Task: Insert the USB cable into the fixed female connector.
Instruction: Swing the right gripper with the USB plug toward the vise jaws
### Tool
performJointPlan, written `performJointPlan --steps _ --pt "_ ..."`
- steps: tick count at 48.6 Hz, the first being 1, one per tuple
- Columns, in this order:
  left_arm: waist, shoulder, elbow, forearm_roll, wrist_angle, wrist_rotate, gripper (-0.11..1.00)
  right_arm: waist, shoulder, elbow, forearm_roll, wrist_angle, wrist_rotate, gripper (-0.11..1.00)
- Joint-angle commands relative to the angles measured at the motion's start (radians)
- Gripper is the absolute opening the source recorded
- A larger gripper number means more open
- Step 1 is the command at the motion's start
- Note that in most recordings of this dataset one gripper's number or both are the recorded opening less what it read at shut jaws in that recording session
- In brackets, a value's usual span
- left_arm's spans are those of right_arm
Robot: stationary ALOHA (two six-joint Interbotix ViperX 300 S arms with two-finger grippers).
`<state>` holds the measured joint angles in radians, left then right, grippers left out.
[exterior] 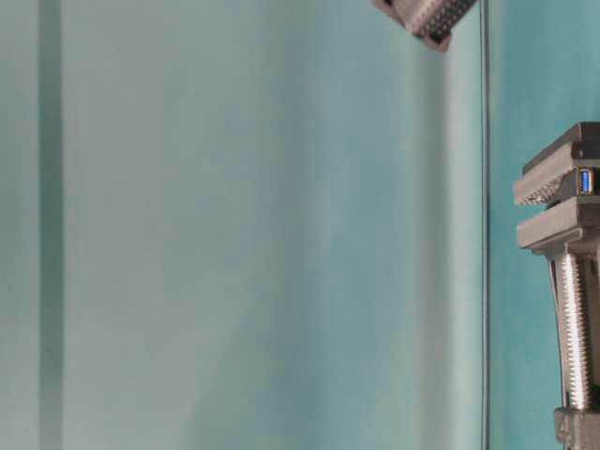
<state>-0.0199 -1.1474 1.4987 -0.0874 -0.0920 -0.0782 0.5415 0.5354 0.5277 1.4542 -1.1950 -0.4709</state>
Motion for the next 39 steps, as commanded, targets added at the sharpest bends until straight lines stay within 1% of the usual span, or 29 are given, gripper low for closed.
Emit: performJointPlan --steps 1,6,13,21,29,39 --pt "0.003 0.012 -0.006 0.002 -0.006 -0.011 0.93 0.0 -0.006 -0.052 0.046 -0.046 -0.029 0.22" --pt "0.003 0.012 -0.003 0.002 -0.011 -0.011 0.93 0.002 0.006 -0.083 0.086 -0.1 -0.058 0.22" --pt "0.003 0.012 -0.002 0.002 -0.011 -0.009 0.93 0.006 0.025 -0.115 0.138 -0.17 -0.075 0.21" --pt "0.003 0.012 0.008 0.002 -0.009 -0.011 0.93 0.008 0.029 -0.146 0.204 -0.198 -0.089 0.22" --pt "0.003 0.012 0.012 0.002 -0.011 -0.011 0.93 0.009 0.029 -0.179 0.279 -0.259 -0.115 0.22" --pt "0.003 0.012 0.012 0.002 -0.012 -0.011 0.93 0.008 0.048 -0.216 0.333 -0.31 -0.123 0.22"
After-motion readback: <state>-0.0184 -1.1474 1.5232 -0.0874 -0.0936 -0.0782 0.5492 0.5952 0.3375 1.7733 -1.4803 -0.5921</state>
